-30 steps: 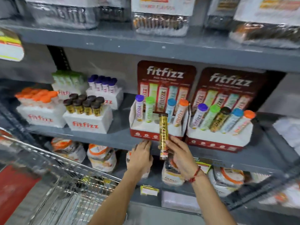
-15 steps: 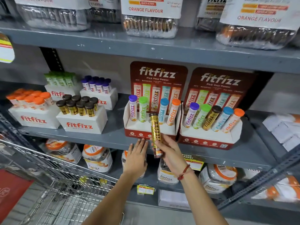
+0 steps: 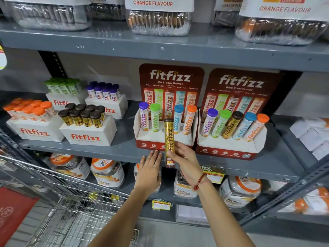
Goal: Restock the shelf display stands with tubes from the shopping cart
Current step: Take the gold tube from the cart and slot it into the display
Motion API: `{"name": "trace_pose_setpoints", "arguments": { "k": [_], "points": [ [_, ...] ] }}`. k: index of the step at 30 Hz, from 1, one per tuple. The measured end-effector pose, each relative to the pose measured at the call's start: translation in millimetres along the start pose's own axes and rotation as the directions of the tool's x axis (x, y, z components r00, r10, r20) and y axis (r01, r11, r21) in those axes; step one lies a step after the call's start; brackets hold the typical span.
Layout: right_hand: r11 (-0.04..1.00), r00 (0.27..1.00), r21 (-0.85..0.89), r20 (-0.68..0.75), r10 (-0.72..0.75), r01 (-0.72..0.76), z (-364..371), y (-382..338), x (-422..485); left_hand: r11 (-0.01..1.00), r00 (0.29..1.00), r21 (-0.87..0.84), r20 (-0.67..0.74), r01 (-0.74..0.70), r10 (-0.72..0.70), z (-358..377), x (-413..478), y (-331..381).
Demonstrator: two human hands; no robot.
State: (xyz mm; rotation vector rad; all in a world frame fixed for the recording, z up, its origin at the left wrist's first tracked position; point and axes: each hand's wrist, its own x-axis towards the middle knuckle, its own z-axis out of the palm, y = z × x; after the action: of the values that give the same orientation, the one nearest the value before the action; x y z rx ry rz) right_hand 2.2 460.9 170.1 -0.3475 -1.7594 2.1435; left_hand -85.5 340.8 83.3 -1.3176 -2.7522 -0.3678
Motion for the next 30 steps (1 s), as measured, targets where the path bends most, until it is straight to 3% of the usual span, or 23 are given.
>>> {"name": "trace_pose_setpoints", "arguments": {
  "k": [11,16,20,24,30],
  "points": [
    [0.999,0.997,-0.036,-0.079,0.000,-0.003,-1.1,-7.3,28.0,1.000,1.000,0.013,0.019,0.014,-0.014,3.0,-0.2,-1.4],
    [0.958,0.966,-0.277,-0.215,-0.142,0.079,4.1,-30.9,60.2,1.000,0.999,0.004,0.030,0.022,-0.023,3.6,0.2,-2.5],
    [0.902,0.959,-0.423,-0.208,-0.190,0.087,11.2,-34.1,81.6,1.000,1.000,0.005,0.018,0.014,-0.014,3.0,0.1,-2.9],
    [0.771,0.940,-0.628,-0.190,-0.283,0.105,16.9,-26.1,95.3,1.000,1.000,-0.006,0.013,0.008,-0.008,2.2,-1.0,-3.3],
    [0.703,0.910,-0.703,-0.214,-0.354,0.108,28.1,-10.4,100.6,1.000,1.000,-0.012,0.017,0.014,-0.013,2.5,-0.1,-3.8]
  ]
}}
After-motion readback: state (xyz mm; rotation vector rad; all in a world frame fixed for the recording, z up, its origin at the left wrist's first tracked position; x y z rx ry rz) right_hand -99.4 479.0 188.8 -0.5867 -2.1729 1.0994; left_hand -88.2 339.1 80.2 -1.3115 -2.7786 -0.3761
